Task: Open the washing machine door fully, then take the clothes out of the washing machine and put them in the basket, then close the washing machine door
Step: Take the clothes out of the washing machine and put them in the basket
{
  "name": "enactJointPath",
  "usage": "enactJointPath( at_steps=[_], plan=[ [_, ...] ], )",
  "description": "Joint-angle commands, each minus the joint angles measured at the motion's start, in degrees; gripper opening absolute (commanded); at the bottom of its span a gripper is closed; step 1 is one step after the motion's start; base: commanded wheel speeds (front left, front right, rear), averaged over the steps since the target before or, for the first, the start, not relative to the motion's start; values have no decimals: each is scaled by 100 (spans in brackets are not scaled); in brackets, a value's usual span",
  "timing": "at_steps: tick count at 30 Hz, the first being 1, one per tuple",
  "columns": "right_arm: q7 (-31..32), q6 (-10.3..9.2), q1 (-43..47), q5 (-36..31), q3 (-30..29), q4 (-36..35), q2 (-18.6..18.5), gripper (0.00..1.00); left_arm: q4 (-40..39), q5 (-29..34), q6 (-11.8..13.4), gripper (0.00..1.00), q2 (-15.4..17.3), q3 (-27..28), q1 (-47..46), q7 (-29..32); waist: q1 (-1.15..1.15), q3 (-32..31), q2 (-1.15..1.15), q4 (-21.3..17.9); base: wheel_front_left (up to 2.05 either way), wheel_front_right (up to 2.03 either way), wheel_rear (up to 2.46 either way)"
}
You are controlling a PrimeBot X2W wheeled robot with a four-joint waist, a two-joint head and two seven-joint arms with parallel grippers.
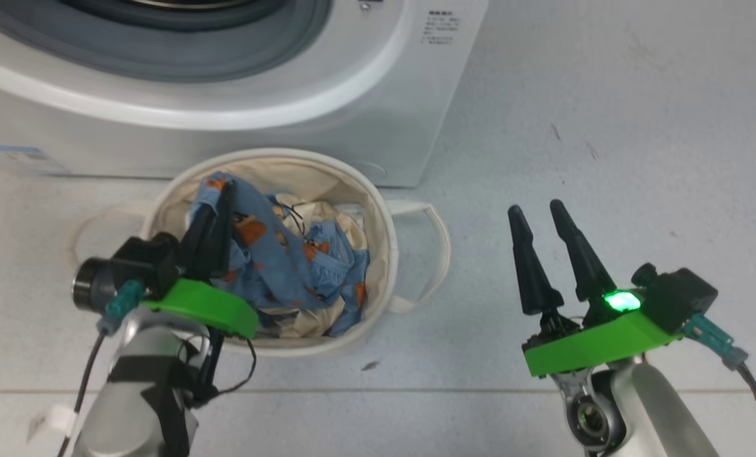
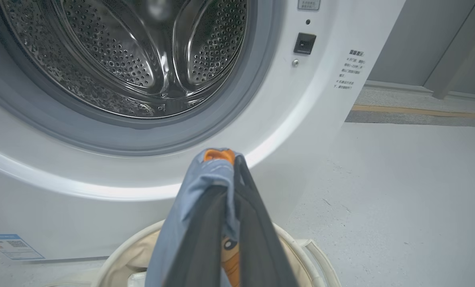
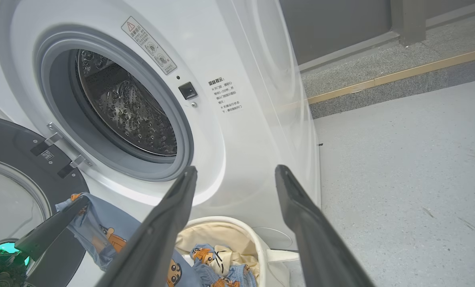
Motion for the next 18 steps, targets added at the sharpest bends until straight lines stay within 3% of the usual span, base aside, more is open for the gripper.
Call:
enactJointPath(
  at_steps=[1,18],
  plan=[
    [-28,2,-157,63,114,-224,27,100,19,83,-32,0,94,246,-270,-66,0,221,0,-122,0,0,0],
    [-28,2,-549,179,119,-464,27,100,1479,471,-194,0,49,455,-1083,-67,0,1212,0,-415,0,0,0]
  ],
)
